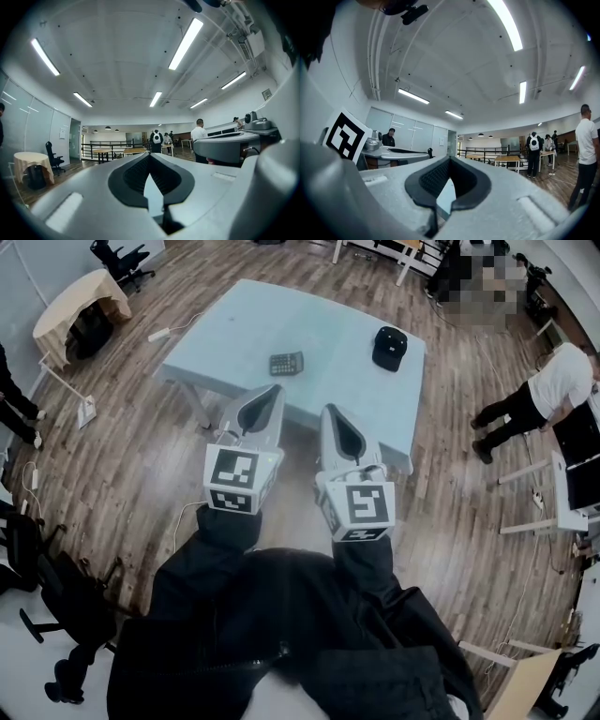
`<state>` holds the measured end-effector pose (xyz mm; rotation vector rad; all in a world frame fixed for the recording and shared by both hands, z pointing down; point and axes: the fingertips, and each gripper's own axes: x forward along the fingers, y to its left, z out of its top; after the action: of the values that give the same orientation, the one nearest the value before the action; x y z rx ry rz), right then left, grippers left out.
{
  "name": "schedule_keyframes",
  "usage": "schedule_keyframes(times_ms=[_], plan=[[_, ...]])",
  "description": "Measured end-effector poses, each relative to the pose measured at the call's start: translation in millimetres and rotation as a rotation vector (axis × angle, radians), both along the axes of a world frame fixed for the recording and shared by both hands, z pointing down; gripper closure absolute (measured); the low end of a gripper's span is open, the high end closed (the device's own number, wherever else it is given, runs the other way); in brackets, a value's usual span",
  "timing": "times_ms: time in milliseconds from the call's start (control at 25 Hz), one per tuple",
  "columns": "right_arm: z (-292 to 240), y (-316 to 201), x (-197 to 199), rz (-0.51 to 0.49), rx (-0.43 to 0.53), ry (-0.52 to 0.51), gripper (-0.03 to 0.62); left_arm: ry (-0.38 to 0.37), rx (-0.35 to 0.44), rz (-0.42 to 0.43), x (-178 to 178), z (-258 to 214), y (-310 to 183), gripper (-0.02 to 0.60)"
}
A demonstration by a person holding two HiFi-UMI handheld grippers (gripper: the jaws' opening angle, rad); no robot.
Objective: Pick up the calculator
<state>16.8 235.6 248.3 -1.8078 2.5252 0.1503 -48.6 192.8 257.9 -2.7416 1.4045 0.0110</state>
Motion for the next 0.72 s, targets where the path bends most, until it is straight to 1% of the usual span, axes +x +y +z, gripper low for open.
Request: schedule_keyframes(times_ms=[160, 440, 720], plan=[[4, -1, 5, 0.000, -0.008, -0.003, 0.594, 0.000, -0.003, -0.013, 2, -1, 0, 0.584], [12, 1, 17, -0.014, -0.025, -0.001, 0.594, 0.000, -0.021, -0.024, 17, 7, 4, 0.584], [28, 10, 33, -0.043, -0.028, -0.006, 0.594, 0.004, -0.057, -0.048, 34, 31, 12, 0.584]])
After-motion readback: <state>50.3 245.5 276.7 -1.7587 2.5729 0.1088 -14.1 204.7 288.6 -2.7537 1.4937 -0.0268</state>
